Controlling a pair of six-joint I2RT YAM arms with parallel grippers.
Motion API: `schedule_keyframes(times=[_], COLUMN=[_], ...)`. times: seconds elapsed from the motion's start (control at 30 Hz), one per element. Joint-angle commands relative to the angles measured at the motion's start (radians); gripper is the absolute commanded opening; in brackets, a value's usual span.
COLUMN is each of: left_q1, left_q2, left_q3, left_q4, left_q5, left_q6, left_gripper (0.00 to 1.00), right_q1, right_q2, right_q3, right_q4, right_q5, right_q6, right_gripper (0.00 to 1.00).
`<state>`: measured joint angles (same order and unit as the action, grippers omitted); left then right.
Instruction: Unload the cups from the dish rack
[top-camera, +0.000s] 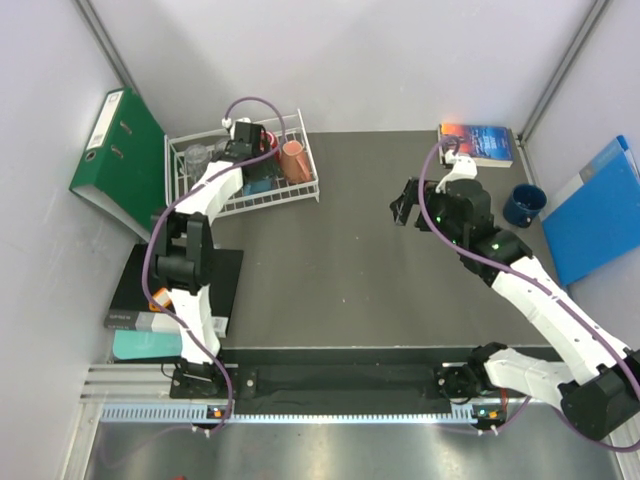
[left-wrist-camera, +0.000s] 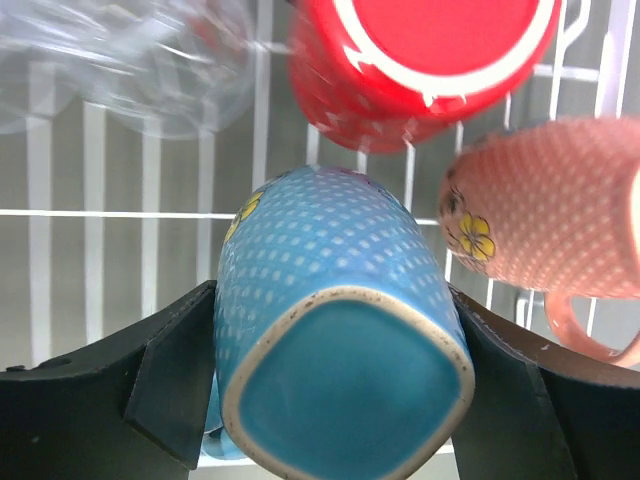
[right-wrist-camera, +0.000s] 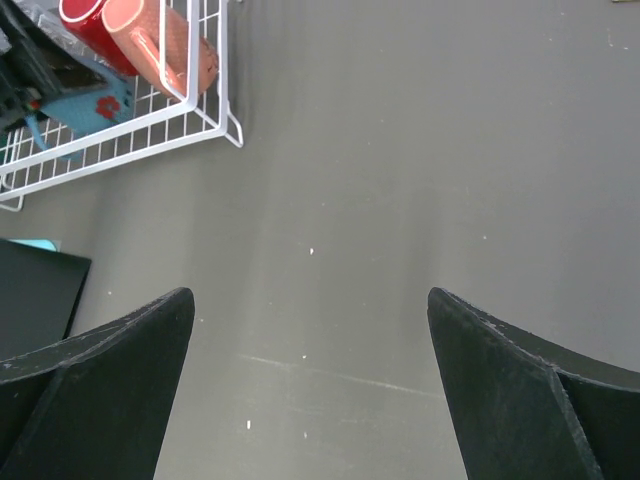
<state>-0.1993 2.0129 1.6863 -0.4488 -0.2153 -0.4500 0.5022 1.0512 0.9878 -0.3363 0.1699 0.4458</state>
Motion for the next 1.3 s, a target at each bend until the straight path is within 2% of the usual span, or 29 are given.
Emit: schedule_keyframes(times=[0.0,0.17,0.27,0.4,0.43,0.53,0.6,0.63,0.67,0.77,0.8,0.83,0.9,1.03,1.27], left_q1=[0.000,0.000,0.000,0.001,0.001,0.001,0.001,0.001,0.001,-0.006,-0.011,-0.014,-0.025,-0.052,-0.140], left_q2=[-0.187,-0.264,-0.313,-0.394,-0.410,-0.450,-0.467,-0.471,-0.474,-0.459,-0.451,-0.445,-0.424,-0.419,-0.414], left_q3=[0.056,0.102,0.095,-0.046,-0.077,-0.195,-0.291,-0.328,-0.365,-0.512,-0.567,-0.589,-0.625,-0.652,-0.649], left_q4=[-0.013,-0.036,-0.022,0.116,0.157,0.333,0.500,0.572,0.737,1.040,1.217,1.307,1.451,1.513,1.520], left_q5=[-0.133,-0.138,-0.035,0.267,0.389,0.609,0.698,0.752,0.833,0.940,0.955,0.962,0.978,0.973,0.970], left_q6=[0.002,0.005,-0.035,-0.156,-0.183,-0.304,-0.415,-0.520,-0.585,-0.858,-0.921,-1.022,-1.090,-1.156,-1.155], left_gripper=[0.00,0.00,0.00,0.00,0.00,0.00,0.00,0.00,0.00,0.00,0.00,0.00,0.00,0.00,0.00], right_q1=[0.012,0.012,0.012,0.012,0.012,0.010,0.010,0.012,0.013,0.012,0.013,0.013,0.015,0.025,0.079], right_q2=[0.032,0.075,0.101,0.116,0.118,0.130,0.132,0.132,0.132,0.130,0.130,0.130,0.133,0.159,0.220], right_q3=[0.018,0.040,0.060,0.075,0.077,0.083,0.078,0.074,0.068,0.058,0.058,0.057,0.058,0.078,0.126], right_q4=[0.065,0.092,0.098,0.144,0.155,0.213,0.266,0.285,0.302,0.376,0.400,0.414,0.437,0.511,0.528], right_q5=[-0.038,-0.070,-0.081,-0.130,-0.159,-0.245,-0.294,-0.338,-0.361,-0.429,-0.443,-0.463,-0.484,-0.552,-0.537], right_q6=[0.008,0.022,0.022,0.022,0.025,0.048,0.073,0.082,0.091,0.126,0.139,0.145,0.166,0.209,0.203], right_gripper=[1.00,1.00,1.00,1.00,1.00,1.00,1.00,0.99,0.99,0.99,0.99,0.99,0.98,0.98,0.96])
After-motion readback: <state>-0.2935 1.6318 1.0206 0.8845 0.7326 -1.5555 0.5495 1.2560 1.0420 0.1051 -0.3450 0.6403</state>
